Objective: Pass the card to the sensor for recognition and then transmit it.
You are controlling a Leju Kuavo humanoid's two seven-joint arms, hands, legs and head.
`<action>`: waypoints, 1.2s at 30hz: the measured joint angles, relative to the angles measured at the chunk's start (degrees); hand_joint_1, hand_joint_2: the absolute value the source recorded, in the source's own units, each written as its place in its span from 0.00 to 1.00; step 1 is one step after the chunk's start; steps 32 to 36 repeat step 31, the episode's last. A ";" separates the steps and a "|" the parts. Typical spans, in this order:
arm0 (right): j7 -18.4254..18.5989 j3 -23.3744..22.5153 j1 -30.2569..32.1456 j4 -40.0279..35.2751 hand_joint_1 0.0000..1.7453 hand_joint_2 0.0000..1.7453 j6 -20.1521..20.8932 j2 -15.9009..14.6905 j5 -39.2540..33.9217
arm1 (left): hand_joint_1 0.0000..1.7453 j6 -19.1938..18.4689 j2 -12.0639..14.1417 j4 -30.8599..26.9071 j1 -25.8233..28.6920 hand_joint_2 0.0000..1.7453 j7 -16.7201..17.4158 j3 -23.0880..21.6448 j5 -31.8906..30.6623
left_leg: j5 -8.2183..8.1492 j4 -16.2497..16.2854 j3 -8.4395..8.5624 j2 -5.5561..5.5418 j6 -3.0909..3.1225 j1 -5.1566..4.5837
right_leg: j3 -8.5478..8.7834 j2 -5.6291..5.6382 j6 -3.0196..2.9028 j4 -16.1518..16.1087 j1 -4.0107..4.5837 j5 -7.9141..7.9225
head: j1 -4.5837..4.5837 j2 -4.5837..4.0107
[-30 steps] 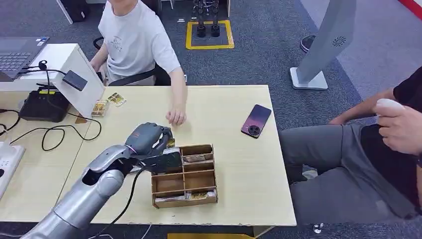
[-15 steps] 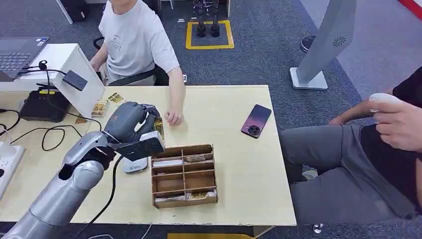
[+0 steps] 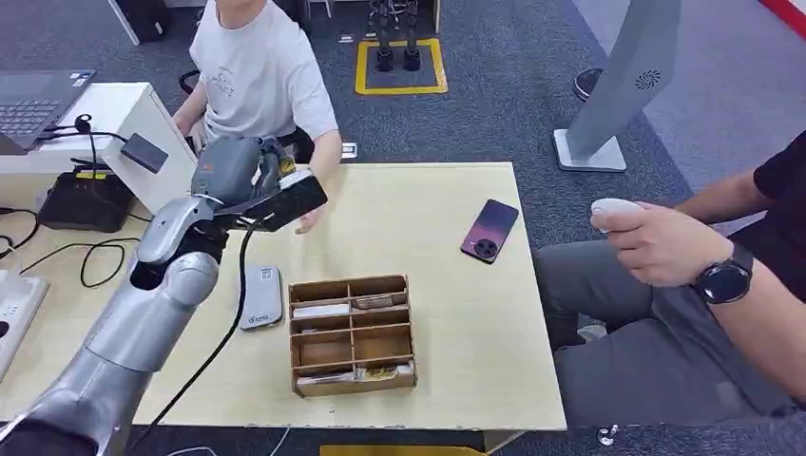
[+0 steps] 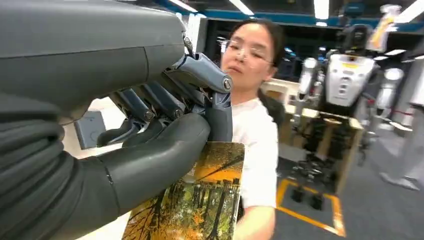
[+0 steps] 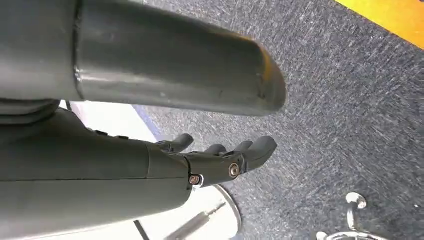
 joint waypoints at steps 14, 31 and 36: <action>0.94 0.00 -0.23 -0.02 0.00 0.00 0.09 0.26 0.66 | 1.00 2.69 -3.08 12.25 -2.79 1.00 0.87 2.14 -3.71 | 0.00 -0.01 -0.03 0.03 0.00 0.01 | -0.05 0.06 0.01 0.01 0.00 0.01 | 0.00 0.00; 1.25 0.00 -0.36 -0.02 0.00 0.00 0.07 0.70 1.09 | 0.00 7.19 -3.12 15.12 -2.37 1.00 -0.96 6.32 -5.44 | 0.00 -0.02 -0.06 0.03 0.00 0.01 | -0.05 0.05 0.02 0.02 0.00 0.01 | -0.02 0.00; 1.25 0.00 -0.36 -0.02 0.00 0.00 0.07 0.70 1.09 | 0.00 7.19 -3.12 15.12 -2.37 1.00 -0.96 6.32 -5.44 | 0.00 -0.02 -0.06 0.03 0.00 0.01 | -0.05 0.05 0.02 0.02 0.00 0.01 | -0.02 0.00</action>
